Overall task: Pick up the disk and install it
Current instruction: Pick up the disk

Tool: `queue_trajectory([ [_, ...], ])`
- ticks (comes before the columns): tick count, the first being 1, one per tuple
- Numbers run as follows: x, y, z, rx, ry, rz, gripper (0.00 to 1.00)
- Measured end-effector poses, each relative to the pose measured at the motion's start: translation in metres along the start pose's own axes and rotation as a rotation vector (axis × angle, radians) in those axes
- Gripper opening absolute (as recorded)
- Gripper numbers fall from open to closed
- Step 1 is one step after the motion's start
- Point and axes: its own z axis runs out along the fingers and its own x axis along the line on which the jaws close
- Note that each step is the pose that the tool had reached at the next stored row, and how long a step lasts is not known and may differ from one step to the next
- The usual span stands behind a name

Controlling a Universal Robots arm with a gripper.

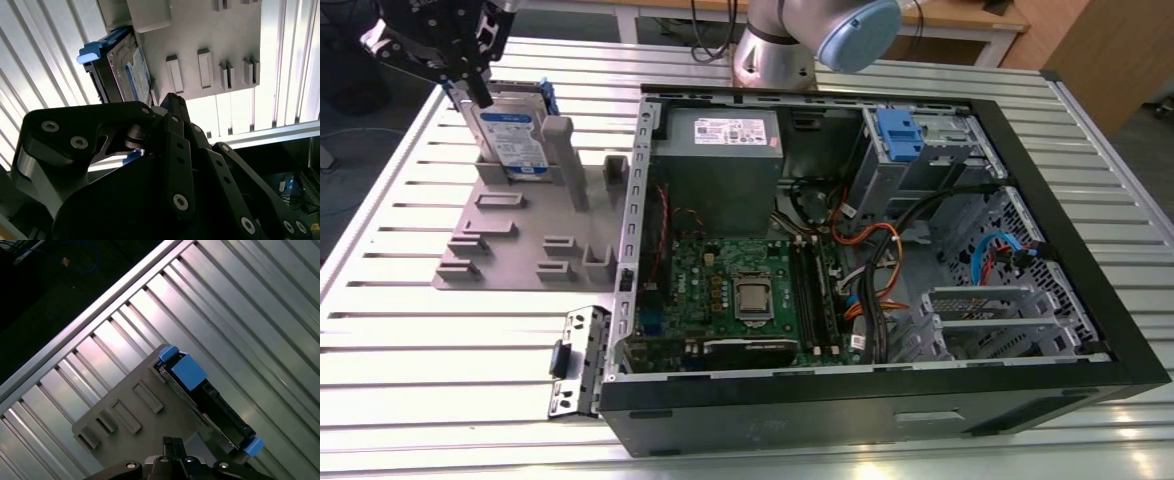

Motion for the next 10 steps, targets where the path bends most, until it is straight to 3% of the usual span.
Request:
queue_trajectory([
  [10, 0.0, 0.0, 0.0, -0.0016, 0.0027, -0.067, 0.1],
])
